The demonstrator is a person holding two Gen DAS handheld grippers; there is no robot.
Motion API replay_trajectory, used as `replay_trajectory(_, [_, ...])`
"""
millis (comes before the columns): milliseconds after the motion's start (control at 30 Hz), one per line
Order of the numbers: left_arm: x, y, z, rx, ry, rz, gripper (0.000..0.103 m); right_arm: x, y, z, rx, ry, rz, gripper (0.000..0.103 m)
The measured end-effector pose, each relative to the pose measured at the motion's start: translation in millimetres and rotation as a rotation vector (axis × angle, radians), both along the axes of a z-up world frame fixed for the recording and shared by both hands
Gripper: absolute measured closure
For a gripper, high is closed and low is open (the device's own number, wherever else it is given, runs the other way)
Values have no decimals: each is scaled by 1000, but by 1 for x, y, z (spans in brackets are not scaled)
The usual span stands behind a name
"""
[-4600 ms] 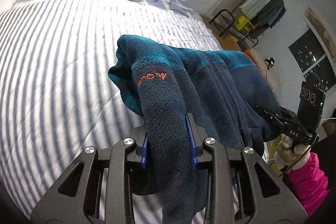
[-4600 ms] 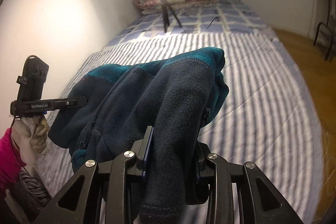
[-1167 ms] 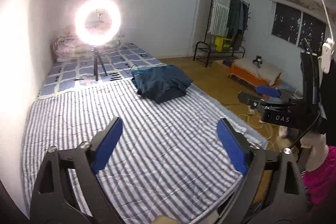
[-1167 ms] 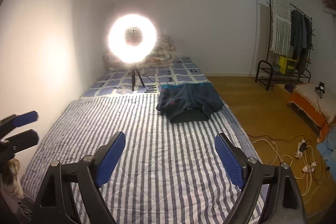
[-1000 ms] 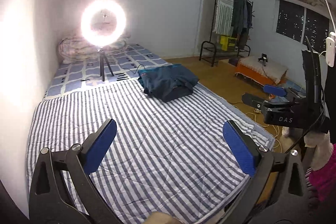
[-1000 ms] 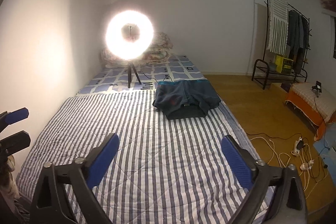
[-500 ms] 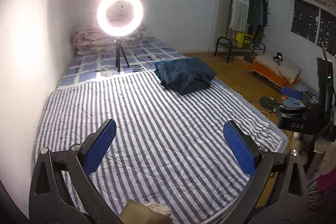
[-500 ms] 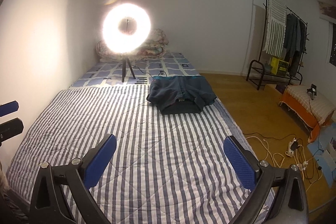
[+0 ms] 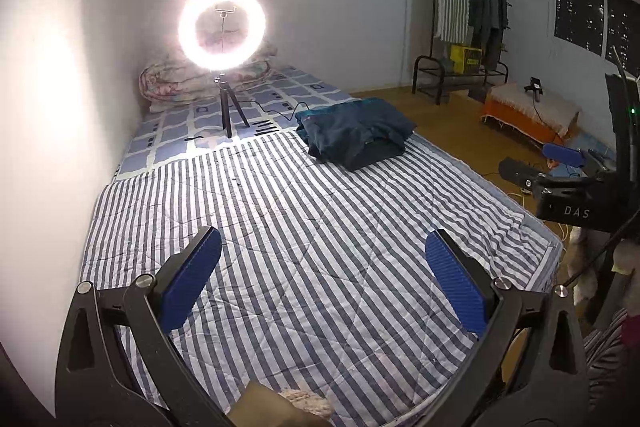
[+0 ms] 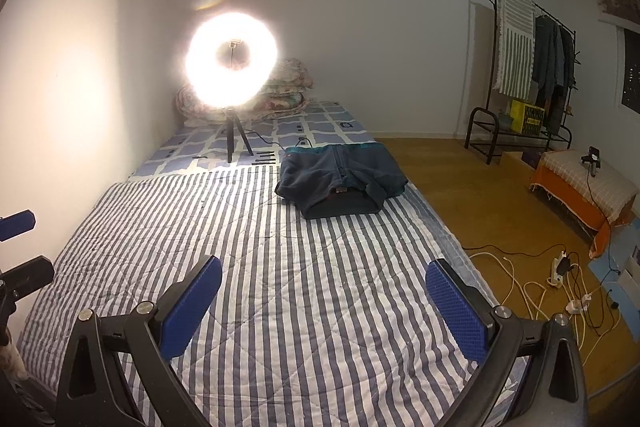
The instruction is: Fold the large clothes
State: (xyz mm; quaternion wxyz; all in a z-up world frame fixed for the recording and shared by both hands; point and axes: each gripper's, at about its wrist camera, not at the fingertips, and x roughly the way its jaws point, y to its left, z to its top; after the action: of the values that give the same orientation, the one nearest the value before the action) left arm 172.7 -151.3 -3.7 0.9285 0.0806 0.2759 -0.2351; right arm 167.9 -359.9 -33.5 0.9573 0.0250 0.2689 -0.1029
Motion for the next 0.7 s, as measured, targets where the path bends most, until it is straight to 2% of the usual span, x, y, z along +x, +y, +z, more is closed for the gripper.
replay_trajectory(700, [-3, -2, 2, 5, -14, -16, 0, -1, 6, -3, -5, 13, 15, 0])
